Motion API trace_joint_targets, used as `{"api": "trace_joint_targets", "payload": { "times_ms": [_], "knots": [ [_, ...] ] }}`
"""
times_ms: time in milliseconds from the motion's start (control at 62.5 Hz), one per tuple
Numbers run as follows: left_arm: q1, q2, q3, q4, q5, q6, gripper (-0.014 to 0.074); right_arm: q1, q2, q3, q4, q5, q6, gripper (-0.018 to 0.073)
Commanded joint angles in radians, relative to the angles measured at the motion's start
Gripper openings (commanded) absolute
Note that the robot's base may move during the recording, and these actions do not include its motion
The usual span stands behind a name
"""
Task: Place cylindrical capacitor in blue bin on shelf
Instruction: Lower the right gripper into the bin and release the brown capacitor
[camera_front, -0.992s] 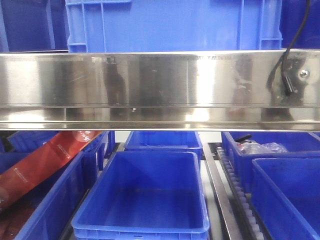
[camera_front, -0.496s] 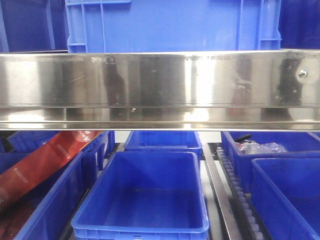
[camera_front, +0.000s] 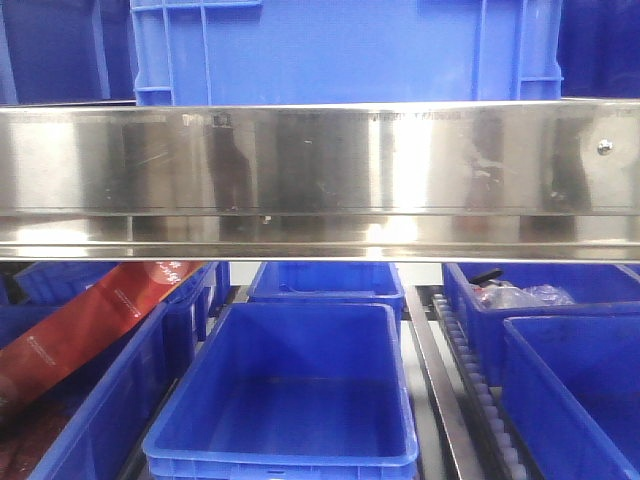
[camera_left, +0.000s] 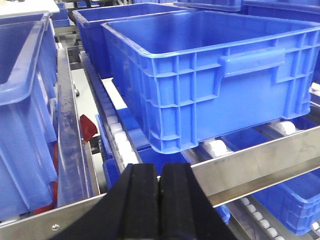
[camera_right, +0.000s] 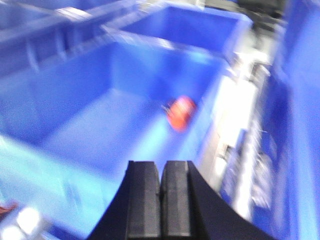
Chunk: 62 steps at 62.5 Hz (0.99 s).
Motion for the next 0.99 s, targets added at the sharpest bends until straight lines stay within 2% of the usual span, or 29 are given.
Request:
{"api": "trace_joint_targets", "payload": {
  "times_ms": [0,224,432,608,976],
  "knots": [
    [0.002,-0.003,0.000,0.003,-0.012,-0.008,-0.0111,-0.006,-0.121,0.158,-0.007,-0.128,0.001,-0.0154],
    [0.002,-0.003,0.000,0.003,-0.012,-0.008,-0.0111,-0.006,-0.382,0.503,-0.007,-0.297,0.001,-0.0154],
    [0.002,-0.003,0.000,0.003,-0.012,-0.008,-0.0111,-0.006,-0.618,0.705,-0.007,-0.305,0.001,-0.0154],
    [0.002,-0.003,0.000,0.003,-0.012,-0.008,-0.0111,-0.006,-0.734,0.767,-0.007,-0.313,0.001,-0.0154],
    [0.002,-0.003,0.000,0.003,-0.012,-0.008,-0.0111,-0.006,-0.744,0.767,-0.007,-0.312,0.001,-0.0154]
  ]
}}
